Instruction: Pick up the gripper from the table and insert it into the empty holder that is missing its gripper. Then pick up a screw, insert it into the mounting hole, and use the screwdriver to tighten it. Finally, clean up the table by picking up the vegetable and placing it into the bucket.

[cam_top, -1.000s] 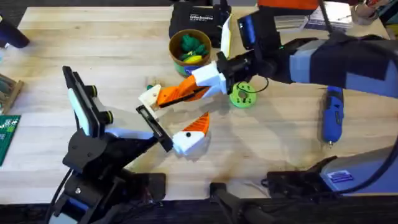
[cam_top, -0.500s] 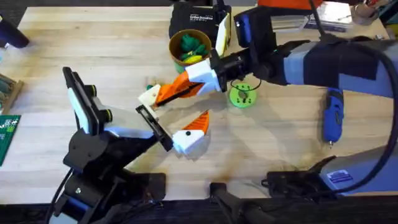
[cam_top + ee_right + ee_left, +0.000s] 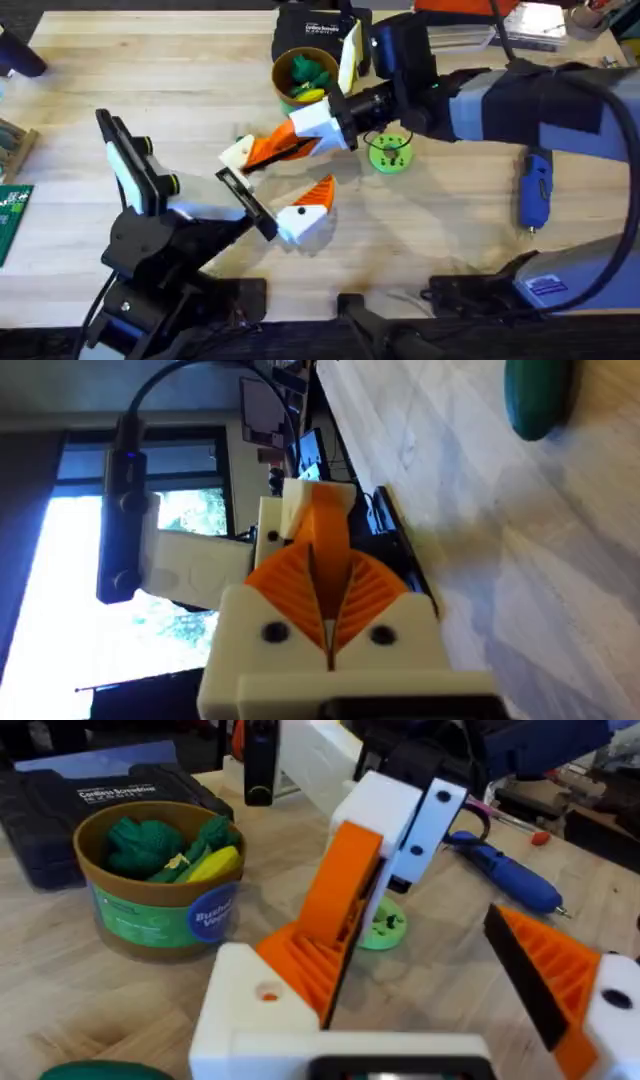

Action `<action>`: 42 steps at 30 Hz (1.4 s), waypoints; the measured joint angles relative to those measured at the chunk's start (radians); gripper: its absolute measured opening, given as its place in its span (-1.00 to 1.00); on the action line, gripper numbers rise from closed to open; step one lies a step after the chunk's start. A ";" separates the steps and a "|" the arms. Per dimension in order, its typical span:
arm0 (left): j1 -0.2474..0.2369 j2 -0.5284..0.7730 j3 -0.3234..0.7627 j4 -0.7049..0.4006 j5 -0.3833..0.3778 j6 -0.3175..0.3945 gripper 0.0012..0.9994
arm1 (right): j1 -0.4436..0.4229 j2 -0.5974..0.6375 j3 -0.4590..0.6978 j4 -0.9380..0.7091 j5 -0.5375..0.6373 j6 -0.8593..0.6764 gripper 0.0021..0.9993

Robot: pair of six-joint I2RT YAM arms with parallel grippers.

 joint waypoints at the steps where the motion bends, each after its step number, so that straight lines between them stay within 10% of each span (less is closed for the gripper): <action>1: 0.000 0.000 0.000 0.000 0.002 0.000 0.97 | -0.002 0.000 0.000 -0.001 -0.005 -0.008 -0.98; 17: -0.002 0.000 0.000 0.000 0.125 0.006 0.97 | -0.027 0.013 0.000 -0.073 -0.081 -0.102 -0.98; 42: 0.015 0.010 0.000 -0.001 0.093 -0.007 0.97 | 0.018 0.006 0.000 0.031 0.068 -0.040 -0.98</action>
